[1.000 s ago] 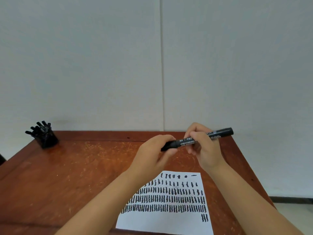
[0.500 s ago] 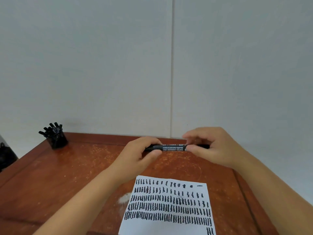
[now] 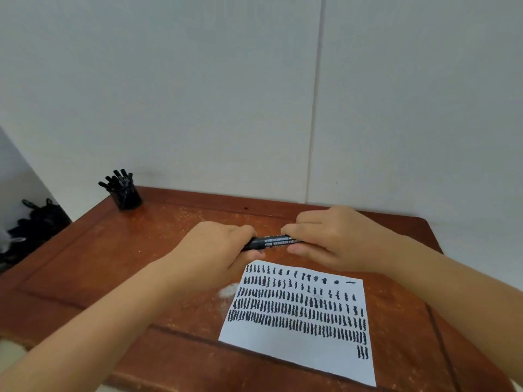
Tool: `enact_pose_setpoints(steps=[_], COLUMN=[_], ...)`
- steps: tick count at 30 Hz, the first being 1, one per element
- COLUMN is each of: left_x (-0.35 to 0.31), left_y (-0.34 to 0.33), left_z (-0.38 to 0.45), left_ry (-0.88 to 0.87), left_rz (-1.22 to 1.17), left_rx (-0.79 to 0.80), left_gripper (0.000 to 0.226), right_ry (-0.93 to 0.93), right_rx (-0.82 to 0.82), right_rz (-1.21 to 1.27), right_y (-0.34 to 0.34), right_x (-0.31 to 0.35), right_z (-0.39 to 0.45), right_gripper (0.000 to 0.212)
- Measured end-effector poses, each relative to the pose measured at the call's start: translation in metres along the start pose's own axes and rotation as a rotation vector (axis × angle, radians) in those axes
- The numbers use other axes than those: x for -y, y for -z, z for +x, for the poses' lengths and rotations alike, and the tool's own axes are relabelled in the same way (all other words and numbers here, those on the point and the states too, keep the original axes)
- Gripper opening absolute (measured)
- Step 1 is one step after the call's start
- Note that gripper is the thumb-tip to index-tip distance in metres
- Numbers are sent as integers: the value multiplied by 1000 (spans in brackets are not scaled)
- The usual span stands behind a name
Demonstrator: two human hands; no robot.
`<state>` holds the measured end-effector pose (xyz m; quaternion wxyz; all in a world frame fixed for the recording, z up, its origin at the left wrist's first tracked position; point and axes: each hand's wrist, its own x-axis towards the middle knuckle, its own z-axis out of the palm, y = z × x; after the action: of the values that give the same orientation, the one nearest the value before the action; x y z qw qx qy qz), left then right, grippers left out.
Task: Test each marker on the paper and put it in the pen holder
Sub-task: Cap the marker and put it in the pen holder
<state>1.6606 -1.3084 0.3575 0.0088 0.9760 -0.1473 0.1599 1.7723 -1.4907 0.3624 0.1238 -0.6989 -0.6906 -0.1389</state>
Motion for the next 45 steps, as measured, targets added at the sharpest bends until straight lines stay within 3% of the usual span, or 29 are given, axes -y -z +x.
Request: enact_pose_setpoints(steps=[2, 4, 6, 8, 10, 12, 15, 17, 22, 26, 28, 32, 36, 40, 45], left_x=[2, 3, 5, 8, 9, 9, 13, 18, 65, 142, 189, 297, 390, 445, 468], left_y=[-6, -11, -18, -26, -33, -37, -46, -51, -65, -76, -84, -98, -130, -169, -199], left_z=[-8, -16, -24, -33, -42, -51, -67, -77, -109, -134, -147, -177, -215, -238, -251], left_ry=[-34, -55, -33, 4, 87, 233, 506, 616, 787, 911, 922, 987, 994, 1009, 991], left_rz=[58, 66, 71, 56, -17, -246, -615, -725, -874, -946, -941, -883, -496, -292, -210], left_rx=[-32, -40, -55, -50, -25, -44, -238, -346, -455, -471, -440, -343, -98, 127, 281], left_gripper=[33, 45, 59, 59, 44, 31, 23, 17, 33, 39, 40, 34, 42, 49, 98], right_ry=[-48, -91, -111, -106, -106, -107, -207, -223, -190, -336, -394, -593, -755, -805, -806], right_rx=[81, 120, 133, 128, 106, 76, 28, -5, 12, -91, -176, -391, -606, -733, -743], right_rz=[203, 364, 467, 541, 592, 616, 721, 771, 897, 1044, 1083, 1178, 1109, 948, 719], right_y=[-10, -20, -29, -38, -49, -59, -76, -90, -130, -168, -192, -238, -265, -286, -321], right_x=[2, 2, 1, 2, 3, 4, 1, 2, 7, 1, 1, 0, -10, -30, -51], right_z=[3, 7, 12, 17, 23, 32, 50, 63, 110, 171, 211, 308, 403, 469, 530], right_gripper=[37, 39, 41, 42, 42, 37, 27, 29, 33, 21, 14, 44, 40, 42, 38])
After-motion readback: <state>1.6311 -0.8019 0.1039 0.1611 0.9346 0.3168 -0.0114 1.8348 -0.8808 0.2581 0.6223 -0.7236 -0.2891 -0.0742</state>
